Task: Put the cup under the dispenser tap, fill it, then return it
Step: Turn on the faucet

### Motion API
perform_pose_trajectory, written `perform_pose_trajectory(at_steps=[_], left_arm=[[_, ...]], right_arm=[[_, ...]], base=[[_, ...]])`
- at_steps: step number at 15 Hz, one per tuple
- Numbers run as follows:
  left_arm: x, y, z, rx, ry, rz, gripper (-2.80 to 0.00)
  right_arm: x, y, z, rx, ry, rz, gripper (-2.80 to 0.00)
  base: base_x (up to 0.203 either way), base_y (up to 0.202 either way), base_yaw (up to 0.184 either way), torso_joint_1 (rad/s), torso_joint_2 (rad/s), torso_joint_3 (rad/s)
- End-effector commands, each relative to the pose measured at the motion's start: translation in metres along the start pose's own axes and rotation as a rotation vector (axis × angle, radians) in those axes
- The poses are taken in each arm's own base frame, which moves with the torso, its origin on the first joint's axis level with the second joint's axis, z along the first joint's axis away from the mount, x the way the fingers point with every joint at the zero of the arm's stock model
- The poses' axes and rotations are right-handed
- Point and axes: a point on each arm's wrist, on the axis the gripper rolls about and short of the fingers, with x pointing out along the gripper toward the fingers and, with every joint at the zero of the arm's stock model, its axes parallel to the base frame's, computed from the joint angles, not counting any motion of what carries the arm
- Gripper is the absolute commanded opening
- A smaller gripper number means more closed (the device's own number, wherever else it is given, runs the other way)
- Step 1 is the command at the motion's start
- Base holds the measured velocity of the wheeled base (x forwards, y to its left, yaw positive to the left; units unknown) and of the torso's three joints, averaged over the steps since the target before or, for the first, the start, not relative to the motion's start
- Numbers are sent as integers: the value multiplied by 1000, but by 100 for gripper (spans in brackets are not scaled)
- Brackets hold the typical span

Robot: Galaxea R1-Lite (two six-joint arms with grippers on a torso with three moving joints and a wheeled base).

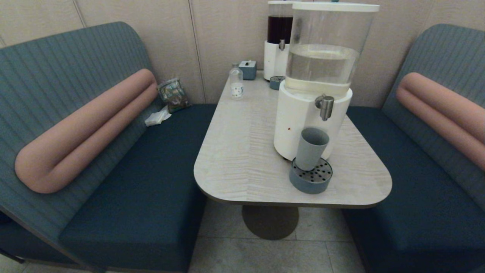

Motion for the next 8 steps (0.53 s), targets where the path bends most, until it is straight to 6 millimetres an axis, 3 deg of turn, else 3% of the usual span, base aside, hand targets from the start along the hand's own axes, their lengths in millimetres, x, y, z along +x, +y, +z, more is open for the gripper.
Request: perform_pose_trajectory(at_steps=[1,4,6,8], left_arm=[[0,0,0,0,0,0,-280],[0,0,0,0,2,0,-280],[0,0,0,0,2,0,-280],[0,0,0,0,2,0,-280]], right_arm=[[-9,0,29,8,-23,15,-280],[3,-1,95,25,26,41,-280],[28,-2,142,30,55,49,-280],[65,-4,182,32,97,45,-280]], base=[[0,0,0,0,0,0],[0,0,0,0,0,0],[0,0,0,0,0,0],[0,0,0,0,0,0]])
